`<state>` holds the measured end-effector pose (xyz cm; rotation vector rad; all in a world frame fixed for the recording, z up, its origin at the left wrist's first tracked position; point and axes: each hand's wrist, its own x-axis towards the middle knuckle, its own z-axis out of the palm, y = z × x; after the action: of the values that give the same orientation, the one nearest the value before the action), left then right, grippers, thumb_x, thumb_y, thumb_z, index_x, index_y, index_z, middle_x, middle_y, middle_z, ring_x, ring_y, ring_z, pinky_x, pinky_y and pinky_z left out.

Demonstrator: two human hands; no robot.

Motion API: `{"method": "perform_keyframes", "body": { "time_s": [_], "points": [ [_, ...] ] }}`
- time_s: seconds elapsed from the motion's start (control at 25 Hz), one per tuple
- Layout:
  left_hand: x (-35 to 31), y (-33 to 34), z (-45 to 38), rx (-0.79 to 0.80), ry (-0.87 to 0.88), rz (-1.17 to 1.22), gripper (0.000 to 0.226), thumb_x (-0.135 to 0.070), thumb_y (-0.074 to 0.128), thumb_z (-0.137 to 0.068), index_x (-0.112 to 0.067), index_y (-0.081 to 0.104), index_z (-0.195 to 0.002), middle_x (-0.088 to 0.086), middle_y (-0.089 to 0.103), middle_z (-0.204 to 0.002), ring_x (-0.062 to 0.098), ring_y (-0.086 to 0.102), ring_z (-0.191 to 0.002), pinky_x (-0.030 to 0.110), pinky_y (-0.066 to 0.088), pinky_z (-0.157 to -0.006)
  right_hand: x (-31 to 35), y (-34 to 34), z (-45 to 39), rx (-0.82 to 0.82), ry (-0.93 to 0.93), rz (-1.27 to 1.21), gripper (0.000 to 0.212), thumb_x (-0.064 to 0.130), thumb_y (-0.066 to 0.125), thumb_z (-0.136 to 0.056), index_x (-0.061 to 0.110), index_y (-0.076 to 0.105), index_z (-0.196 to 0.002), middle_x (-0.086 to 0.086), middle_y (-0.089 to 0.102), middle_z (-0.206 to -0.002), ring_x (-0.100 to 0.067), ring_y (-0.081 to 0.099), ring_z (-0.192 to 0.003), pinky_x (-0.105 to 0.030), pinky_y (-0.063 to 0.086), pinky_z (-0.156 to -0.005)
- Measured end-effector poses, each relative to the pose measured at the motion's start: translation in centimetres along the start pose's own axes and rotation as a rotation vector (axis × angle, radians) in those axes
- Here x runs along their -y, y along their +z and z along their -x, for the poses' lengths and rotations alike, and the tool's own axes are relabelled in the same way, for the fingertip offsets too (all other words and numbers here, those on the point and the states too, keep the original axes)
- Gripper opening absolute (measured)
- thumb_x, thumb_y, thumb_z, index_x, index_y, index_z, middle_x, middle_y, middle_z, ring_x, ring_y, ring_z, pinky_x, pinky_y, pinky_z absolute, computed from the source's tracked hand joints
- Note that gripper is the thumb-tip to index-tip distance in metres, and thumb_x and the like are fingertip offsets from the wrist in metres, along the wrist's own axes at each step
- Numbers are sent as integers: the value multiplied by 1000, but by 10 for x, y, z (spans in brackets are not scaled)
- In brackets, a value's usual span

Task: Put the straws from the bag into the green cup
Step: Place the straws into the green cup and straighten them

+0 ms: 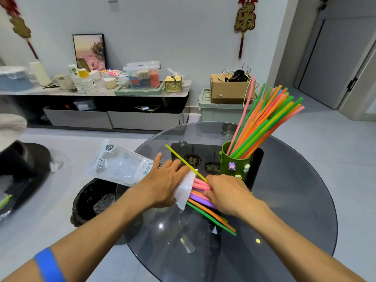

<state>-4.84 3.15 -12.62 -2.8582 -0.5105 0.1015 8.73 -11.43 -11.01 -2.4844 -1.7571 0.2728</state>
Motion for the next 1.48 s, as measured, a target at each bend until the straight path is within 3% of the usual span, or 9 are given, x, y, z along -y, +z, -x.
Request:
{"method": "perform_keyframes", "body": {
  "time_s": [0.24, 0.36, 0.56, 0.72, 0.88, 1.0, 1.2, 1.32, 1.48],
  "points": [
    [20, 3, -9, 88, -103, 135, 90, -39, 73, -72, -21, 23, -144, 5, 42, -132, 27, 43, -126, 63, 5, -117, -36, -35, 26, 199, 122, 57, 34, 34, 41, -102, 21, 37, -71, 2, 43, -73, -26, 49, -78, -33, 34, -56],
    [16, -6, -17, 101, -132, 228, 93, -38, 75, -71, -22, 21, -146, 4, 43, -137, 28, 39, -131, 63, 3, -116, -64, -58, 47, 242, 156, -35, 30, 39, 43, -101, 23, 43, -76, -1, 56, -81, -19, 51, -72, -32, 39, -61],
    [-4, -15, -21, 93, -73, 299, 82, -37, 72, -72, -23, 29, -141, 2, 47, -132, 27, 40, -130, 63, 6, -117, -60, -47, 50, 62, -10, -180, 22, 38, 40, -102, 21, 37, -89, 0, 56, -77, -24, 55, -73, -43, 48, -72],
    [-14, -17, -18, 89, -34, 276, 76, -34, 69, -72, -25, 35, -140, 2, 48, -135, 25, 42, -130, 58, 10, -117, -36, -6, 22, -43, -79, -176, 10, 22, 40, -99, 22, 31, -97, -2, 54, -83, -24, 50, -66, -39, 39, -60],
    [-10, -14, -13, 76, -40, 322, 70, -34, 70, -71, -26, 41, -134, 1, 51, -129, 27, 47, -127, 56, 13, -117, -29, 10, 4, -108, -1, -123, 17, 32, 53, -96, 17, 46, -100, -7, 61, -100, -34, 61, -91, -36, 39, -66],
    [-4, -12, -11, 107, -57, 311, 69, -37, 70, -74, -26, 41, -136, 2, 52, -133, 25, 42, -132, 57, 8, -118, -29, 5, 3, -98, 43, -102, 12, 26, 56, -94, 18, 48, -90, -6, 53, -92, -32, 60, -88, -33, 37, -65],
    [-1, -5, -18, 44, -89, 323, 86, -37, 70, -73, -25, 26, -147, 0, 42, -142, 24, 34, -137, 59, 3, -119, -50, -26, 31, -143, 186, 158, 13, 24, 55, -93, 15, 58, -101, -9, 51, -102, -36, 63, -93, -37, 38, -64],
    [-7, -5, -23, -52, -105, 343, 92, -36, 69, -73, -21, 21, -150, 1, 36, -148, 24, 33, -137, 50, 7, -120, -74, -56, 54, -107, 306, 237, 9, 25, 53, -91, 20, 58, -97, -6, 52, -88, -31, 62, -87, -34, 41, -63],
    [-11, -11, -20, -75, -76, 472, 95, -34, 72, -78, -12, 18, -153, 4, 22, -160, 20, 22, -146, 29, 15, -118, -80, -83, 72, -38, 211, 154, 10, 36, 57, -91, 30, 52, -85, 0, 58, -87, -25, 57, -81, -34, 45, -66]
  ]
}}
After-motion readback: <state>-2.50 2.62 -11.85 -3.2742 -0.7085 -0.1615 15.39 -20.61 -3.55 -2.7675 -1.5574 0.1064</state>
